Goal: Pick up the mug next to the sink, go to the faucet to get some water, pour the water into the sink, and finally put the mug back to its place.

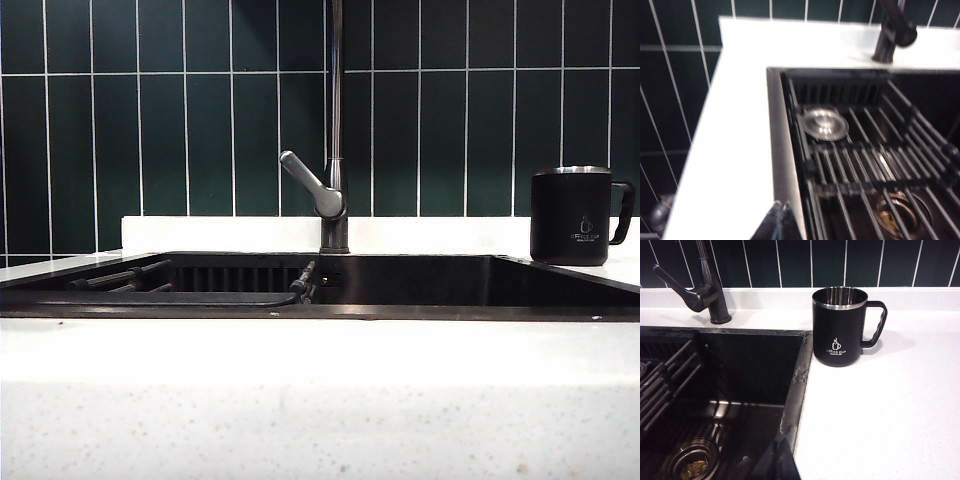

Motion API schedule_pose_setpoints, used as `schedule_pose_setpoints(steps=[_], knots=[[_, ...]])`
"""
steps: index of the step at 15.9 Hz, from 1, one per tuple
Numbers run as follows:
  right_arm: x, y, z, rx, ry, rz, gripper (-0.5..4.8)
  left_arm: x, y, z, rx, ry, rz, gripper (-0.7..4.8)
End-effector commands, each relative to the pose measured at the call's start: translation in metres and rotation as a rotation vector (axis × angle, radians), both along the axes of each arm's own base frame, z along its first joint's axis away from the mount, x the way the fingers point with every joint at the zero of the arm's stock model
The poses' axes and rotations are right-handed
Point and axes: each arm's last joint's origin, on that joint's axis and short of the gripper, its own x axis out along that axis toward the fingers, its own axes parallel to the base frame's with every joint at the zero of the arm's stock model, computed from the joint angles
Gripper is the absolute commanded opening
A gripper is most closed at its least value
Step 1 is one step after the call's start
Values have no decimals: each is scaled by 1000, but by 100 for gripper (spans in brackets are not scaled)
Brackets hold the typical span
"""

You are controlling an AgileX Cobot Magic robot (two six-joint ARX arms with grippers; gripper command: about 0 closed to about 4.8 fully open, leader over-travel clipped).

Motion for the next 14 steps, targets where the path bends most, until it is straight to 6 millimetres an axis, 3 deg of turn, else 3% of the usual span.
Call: schedule_pose_setpoints(steps=[1, 8, 14], knots=[[-1, 0, 2, 5, -14, -1, 0, 1, 0, 2, 63, -24, -3, -6], [-1, 0, 1, 4, -7, -1, 0, 1, -1, 0, 68, -38, -73, -6], [-1, 0, 1, 4, -6, -1, 0, 8, 4, -2, 41, -213, -104, -6]])
